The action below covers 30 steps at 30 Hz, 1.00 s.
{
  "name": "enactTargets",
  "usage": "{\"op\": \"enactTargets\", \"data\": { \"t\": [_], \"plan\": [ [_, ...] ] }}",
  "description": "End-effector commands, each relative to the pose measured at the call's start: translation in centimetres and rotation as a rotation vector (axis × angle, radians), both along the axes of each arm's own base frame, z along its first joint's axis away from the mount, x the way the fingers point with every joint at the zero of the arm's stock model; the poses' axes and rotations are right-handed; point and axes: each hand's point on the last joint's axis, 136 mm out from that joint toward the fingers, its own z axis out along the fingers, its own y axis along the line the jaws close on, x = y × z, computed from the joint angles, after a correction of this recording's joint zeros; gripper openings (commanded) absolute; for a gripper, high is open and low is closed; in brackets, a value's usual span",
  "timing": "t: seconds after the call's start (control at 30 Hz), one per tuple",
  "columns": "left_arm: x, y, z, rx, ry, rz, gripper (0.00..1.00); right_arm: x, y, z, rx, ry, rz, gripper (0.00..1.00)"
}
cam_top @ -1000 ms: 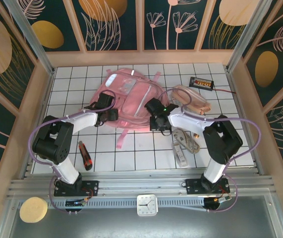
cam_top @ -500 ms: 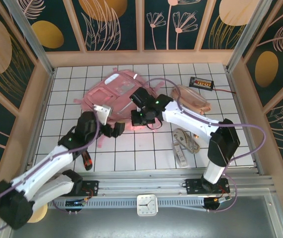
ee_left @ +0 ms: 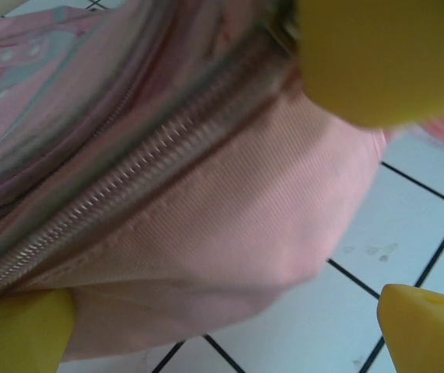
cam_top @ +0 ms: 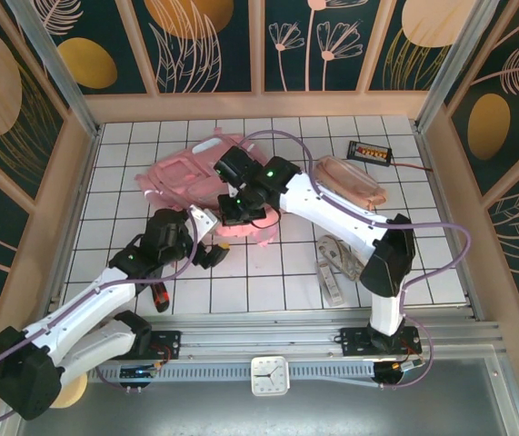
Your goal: Pack books, pencil case, and school supplies into a backpack
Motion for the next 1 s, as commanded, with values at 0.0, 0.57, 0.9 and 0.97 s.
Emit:
{"op": "enactTargets", "data": {
  "t": [0.0, 0.57, 0.9, 0.97],
  "plan": [
    [2.5, -1.2, 4.7, -0.026, -0.174, -0.017, 0.98, -2.5, 2.3, 3.8, 0.122, 0.012, 0.08, 0.0],
    [3.2, 2.4, 2.7, 0.159, -0.167, 0.088, 0.0, -3.5, -9.3, -1.7, -0.036, 0.122, 0.006, 0.0],
    [1.4, 3.9, 7.5, 0.036, -0.223, 0.101, 0.0, 5.3, -21.3, -7.6, -0.155, -0.02, -0.213, 0.0],
    [1.5, 4.5, 8.4, 0.03, -0.235, 0.11, 0.0, 7.0, -22.9, -9.4, -0.22, -0.033, -0.207, 0.0]
  ]
}}
